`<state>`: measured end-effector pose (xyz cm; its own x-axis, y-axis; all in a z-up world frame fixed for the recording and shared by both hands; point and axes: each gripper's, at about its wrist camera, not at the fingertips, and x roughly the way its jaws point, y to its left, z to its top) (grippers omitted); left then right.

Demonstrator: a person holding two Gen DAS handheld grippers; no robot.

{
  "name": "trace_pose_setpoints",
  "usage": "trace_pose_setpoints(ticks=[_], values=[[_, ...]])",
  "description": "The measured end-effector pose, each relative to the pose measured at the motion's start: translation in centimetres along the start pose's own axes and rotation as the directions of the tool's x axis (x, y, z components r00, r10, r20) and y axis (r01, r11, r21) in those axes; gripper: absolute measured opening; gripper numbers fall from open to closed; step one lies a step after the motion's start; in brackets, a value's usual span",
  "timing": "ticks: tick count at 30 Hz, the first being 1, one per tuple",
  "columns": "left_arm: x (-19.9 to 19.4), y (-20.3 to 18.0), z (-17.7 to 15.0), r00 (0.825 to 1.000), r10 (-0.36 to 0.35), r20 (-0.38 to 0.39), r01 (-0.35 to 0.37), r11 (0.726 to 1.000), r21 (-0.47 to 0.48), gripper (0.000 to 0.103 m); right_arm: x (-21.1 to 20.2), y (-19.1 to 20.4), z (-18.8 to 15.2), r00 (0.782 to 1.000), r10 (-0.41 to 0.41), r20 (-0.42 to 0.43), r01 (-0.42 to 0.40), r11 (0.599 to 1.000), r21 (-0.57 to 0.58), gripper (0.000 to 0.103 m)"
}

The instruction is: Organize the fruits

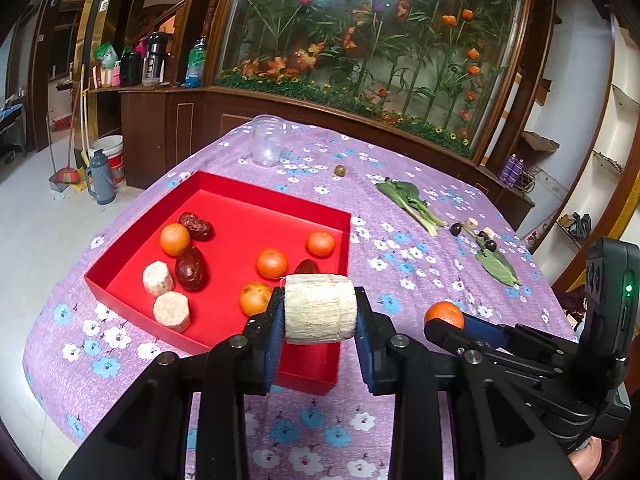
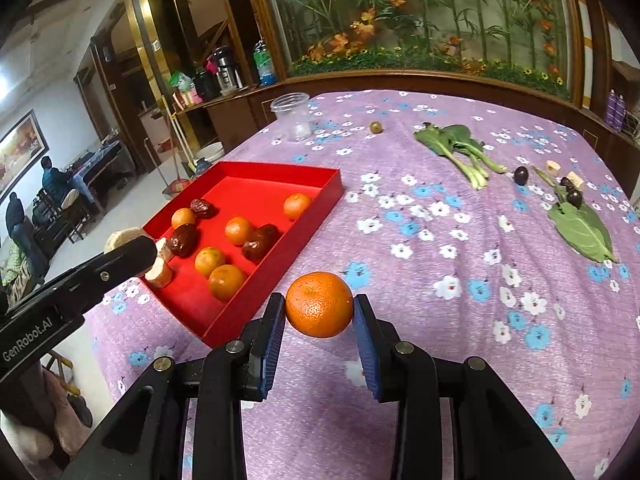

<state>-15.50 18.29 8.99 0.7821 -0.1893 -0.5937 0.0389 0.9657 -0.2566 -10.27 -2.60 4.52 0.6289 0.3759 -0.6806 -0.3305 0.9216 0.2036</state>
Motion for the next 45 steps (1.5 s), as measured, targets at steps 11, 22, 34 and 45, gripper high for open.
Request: trace_pose_setpoints(ticks=[11,22,34,45], values=[[1.4,2.7,-0.3,0.999,0.029,-0.034,-0.031,0.998,-0.050,0.031,1.8,1.6,0.4,0.999,0.033,-0.029,-0.033,0.999,-0.018,0.038],[2.5,5.4,-0.6,0.996,0.054,-0.065,-0.060,0.994,-0.089,0.031,3.9,3.5,1.3,0.996,0.075,-0.057,-0.077,0.997,-0.031,0.038],[2.6,7.0,0.4,0.995,0.082,-0.057,-0.087,0.991,-0.097,0.031,4.6,5.2,2.9,0.993,0.102,-0.053,-0.105,0.993,-0.050,0.038],[3.4,8.2,2.0,0.991,0.123,-0.052,-0.126,0.990,-0.058,0.031,5.4,6.9,4.4,0.992,0.116,-0.055,-0.120,0.990,-0.079,0.038]])
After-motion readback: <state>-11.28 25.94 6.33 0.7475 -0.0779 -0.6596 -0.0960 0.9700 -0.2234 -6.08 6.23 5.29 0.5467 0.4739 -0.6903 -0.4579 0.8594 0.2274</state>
